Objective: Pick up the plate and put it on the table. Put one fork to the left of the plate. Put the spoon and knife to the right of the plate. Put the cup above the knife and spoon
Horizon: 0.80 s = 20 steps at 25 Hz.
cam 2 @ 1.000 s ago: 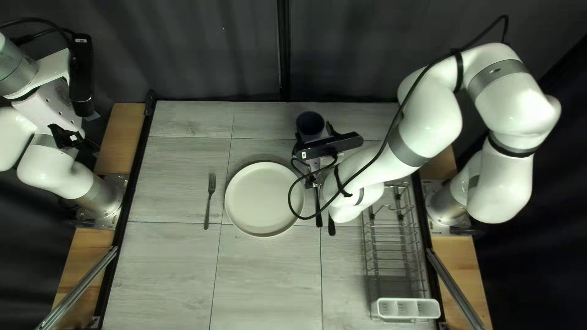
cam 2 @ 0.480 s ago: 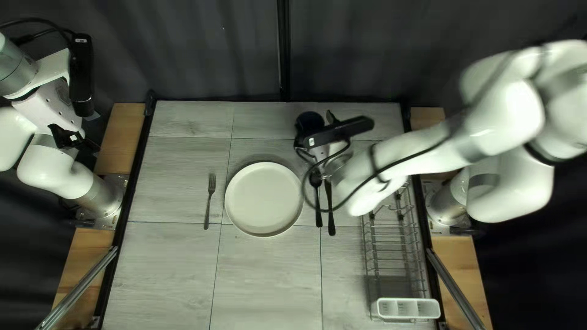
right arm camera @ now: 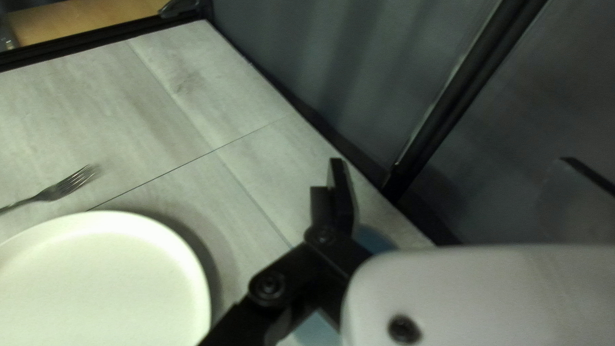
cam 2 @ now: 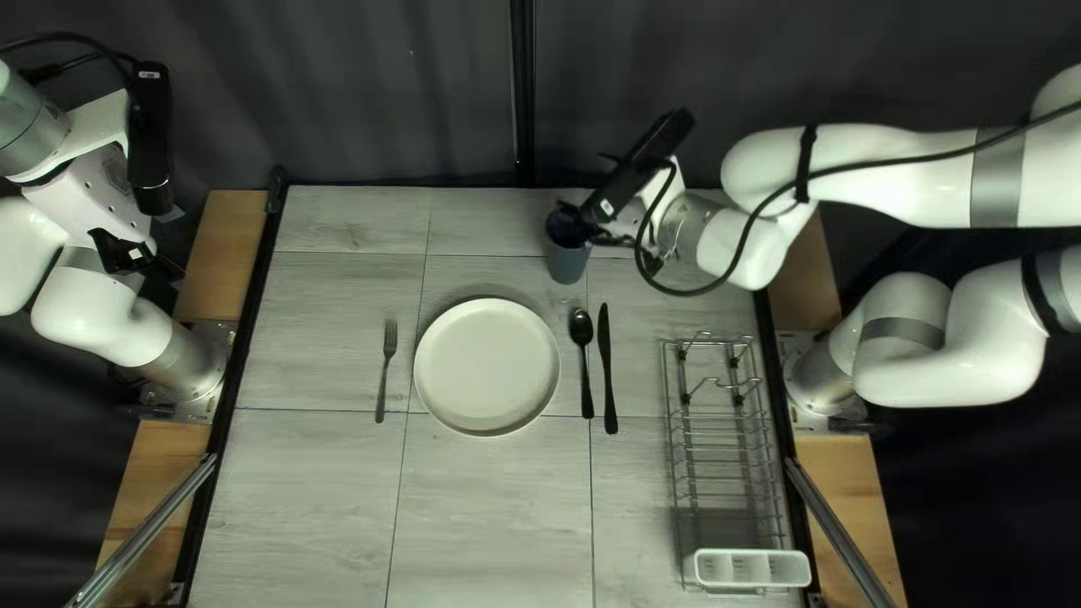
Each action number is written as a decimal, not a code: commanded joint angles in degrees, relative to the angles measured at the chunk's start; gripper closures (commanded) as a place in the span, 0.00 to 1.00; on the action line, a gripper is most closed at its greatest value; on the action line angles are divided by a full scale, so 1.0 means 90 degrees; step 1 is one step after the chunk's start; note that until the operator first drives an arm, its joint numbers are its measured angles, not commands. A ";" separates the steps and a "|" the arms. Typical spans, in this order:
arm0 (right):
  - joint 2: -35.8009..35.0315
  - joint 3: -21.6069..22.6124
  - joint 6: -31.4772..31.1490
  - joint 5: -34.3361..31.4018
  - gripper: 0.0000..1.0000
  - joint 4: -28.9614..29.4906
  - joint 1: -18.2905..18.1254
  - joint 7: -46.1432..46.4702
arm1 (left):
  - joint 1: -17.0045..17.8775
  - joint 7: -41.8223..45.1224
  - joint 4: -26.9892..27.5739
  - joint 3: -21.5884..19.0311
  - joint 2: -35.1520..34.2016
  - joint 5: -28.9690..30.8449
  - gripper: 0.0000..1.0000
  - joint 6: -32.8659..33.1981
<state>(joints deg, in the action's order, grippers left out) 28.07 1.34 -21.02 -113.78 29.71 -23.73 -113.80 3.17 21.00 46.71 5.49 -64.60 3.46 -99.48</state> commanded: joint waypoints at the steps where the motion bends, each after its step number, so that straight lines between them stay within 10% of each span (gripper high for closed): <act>1: -0.0006 -0.0012 0.0005 -0.0018 0.00 0.0012 -0.0005 -0.0004 | 0.0000 0.0000 0.0000 0.0000 0.0000 0.0000 0.00 0.0000; 5: 0.0358 -0.0205 0.0039 -0.0358 0.00 -0.0409 0.0045 -0.0506 | 0.0000 0.0000 0.0000 0.0000 0.0000 0.0000 0.00 0.0000; 8: 0.1249 0.0292 0.0823 0.3283 0.00 -0.0729 -0.0576 0.3115 | 0.0000 0.0000 0.0000 0.0000 0.0000 0.0000 0.00 0.0000; 20: 0.1249 0.0292 0.0823 0.3283 0.00 -0.0729 -0.0576 0.3115 | 0.0000 0.0000 0.0000 0.0000 0.0000 0.0000 0.00 0.0000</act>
<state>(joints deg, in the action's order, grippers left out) 39.28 3.97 -13.64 -84.31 23.16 -28.89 -85.85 3.17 21.00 46.71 5.49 -64.60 3.46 -99.48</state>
